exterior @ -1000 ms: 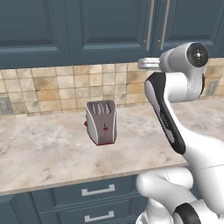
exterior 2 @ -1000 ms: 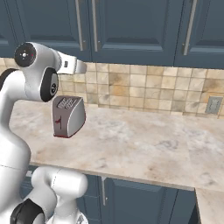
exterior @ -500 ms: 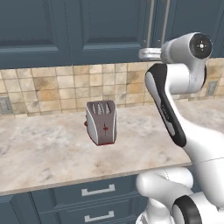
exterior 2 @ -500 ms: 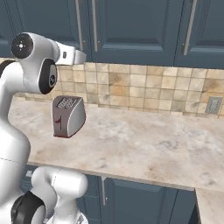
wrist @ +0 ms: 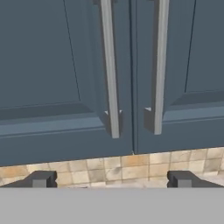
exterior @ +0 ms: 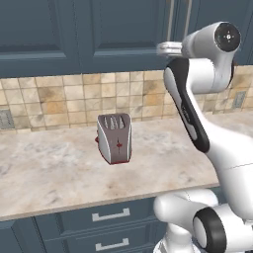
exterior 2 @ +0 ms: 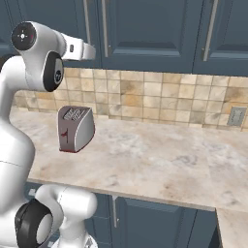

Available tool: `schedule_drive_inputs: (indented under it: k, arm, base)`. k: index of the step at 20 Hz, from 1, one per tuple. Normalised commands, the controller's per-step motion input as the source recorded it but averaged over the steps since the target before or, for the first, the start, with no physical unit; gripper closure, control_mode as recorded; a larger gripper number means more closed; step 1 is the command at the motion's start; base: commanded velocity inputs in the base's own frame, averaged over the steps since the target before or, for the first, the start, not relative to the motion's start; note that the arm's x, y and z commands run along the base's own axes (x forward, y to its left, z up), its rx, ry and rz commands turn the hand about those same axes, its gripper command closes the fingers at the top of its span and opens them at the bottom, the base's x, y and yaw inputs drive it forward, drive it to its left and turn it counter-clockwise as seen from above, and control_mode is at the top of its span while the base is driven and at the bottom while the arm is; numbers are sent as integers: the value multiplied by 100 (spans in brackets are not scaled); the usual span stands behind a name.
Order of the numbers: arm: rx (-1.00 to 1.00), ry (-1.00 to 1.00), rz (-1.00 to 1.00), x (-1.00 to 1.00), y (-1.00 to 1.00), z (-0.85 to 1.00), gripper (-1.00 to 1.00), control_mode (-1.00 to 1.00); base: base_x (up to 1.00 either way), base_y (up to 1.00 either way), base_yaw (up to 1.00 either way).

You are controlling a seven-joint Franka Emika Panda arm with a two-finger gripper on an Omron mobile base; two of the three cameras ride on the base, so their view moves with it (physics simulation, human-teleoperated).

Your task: Open the cabinet, pick the kettle from the cabinet, and place it in the sink.

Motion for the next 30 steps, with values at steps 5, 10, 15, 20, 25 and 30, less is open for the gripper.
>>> schedule_drive_inputs:
  k: [5, 10, 15, 20, 25, 30]
  arm:
    - [-1, 0, 0, 18, 0, 20, -100, -100]
    - [-1, 5, 0, 26, 0, 13, -100, -100]
    - [-1, 7, 0, 31, 0, 8, -100, -100]
    - [-2, 6, 0, 35, 0, 4, -100, -100]
    - [-2, 1, 0, 36, 0, 2, -100, -100]
    - [-3, 0, 0, 36, 0, 0, -100, -100]
  base:
    - [0, 0, 0]
    - [0, 0, 0]
    - [0, 0, 0]
    - [0, 0, 0]
    - [0, 0, 0]
    - [0, 0, 0]
